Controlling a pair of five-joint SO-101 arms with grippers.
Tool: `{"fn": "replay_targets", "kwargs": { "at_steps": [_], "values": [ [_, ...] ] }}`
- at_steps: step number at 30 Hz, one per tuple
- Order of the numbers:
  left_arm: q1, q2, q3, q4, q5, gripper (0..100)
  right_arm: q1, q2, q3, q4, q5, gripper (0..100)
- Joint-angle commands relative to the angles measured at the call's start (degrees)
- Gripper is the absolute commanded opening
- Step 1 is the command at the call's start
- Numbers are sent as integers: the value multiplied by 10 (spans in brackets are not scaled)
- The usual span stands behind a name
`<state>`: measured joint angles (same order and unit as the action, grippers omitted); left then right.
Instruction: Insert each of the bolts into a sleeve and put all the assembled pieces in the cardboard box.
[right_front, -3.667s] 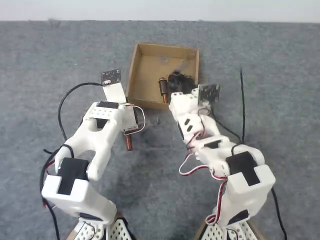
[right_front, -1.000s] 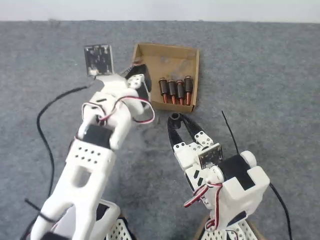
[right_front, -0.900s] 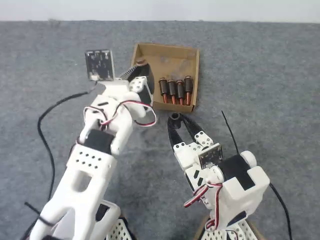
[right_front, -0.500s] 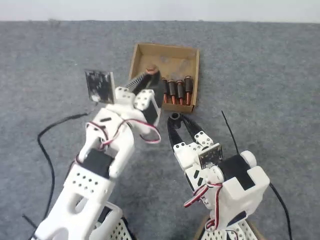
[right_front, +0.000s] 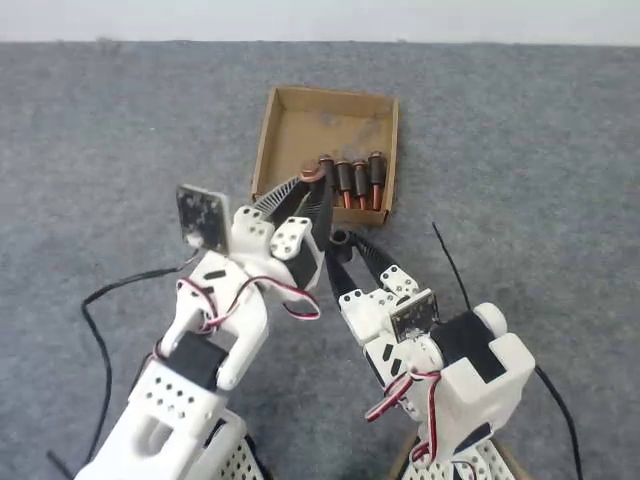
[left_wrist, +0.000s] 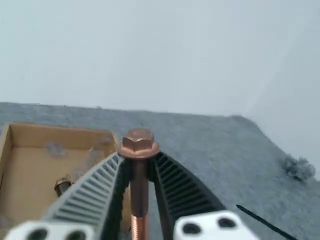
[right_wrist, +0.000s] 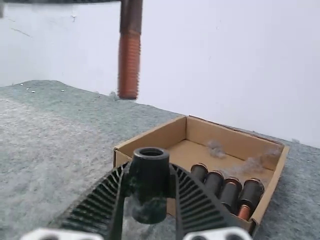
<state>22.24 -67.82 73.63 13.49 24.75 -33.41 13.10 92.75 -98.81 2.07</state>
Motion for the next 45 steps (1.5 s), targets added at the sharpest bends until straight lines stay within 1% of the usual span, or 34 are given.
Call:
{"fn": "replay_targets", "kwargs": {
  "at_steps": [1, 7, 12, 15, 19, 23, 25, 30, 32, 36, 45],
  "values": [
    [5, -62, 12, -29, 3, 11, -4, -5, 13, -14, 4, 6],
    [31, -131, 58, -27, 2, 11, -4, -5, 13, -14, 4, 6],
    [63, -157, 87, -26, 1, 11, -4, -5, 13, -14, 5, 6],
    [69, -156, 93, -25, -1, 11, -4, -5, 13, -14, 4, 6],
    [66, -144, 102, -29, -44, 11, -4, -5, 13, -14, 4, 6],
    [66, -120, 99, -32, -49, 11, -4, -5, 13, -14, 4, 6],
    [65, -99, 100, -62, -49, 11, -3, -5, 13, -14, 4, 6],
    [30, -17, 98, -168, -49, 11, -1, -5, 14, -14, 4, 6],
    [28, 12, 98, -191, -49, 11, -2, -5, 13, -11, 4, 6],
    [30, 50, 93, -197, -49, 11, -1, -5, 13, -11, 4, 6],
    [28, 61, 95, -197, -49, 11, 0, -6, 13, -13, 4, 6]
  ]
}}
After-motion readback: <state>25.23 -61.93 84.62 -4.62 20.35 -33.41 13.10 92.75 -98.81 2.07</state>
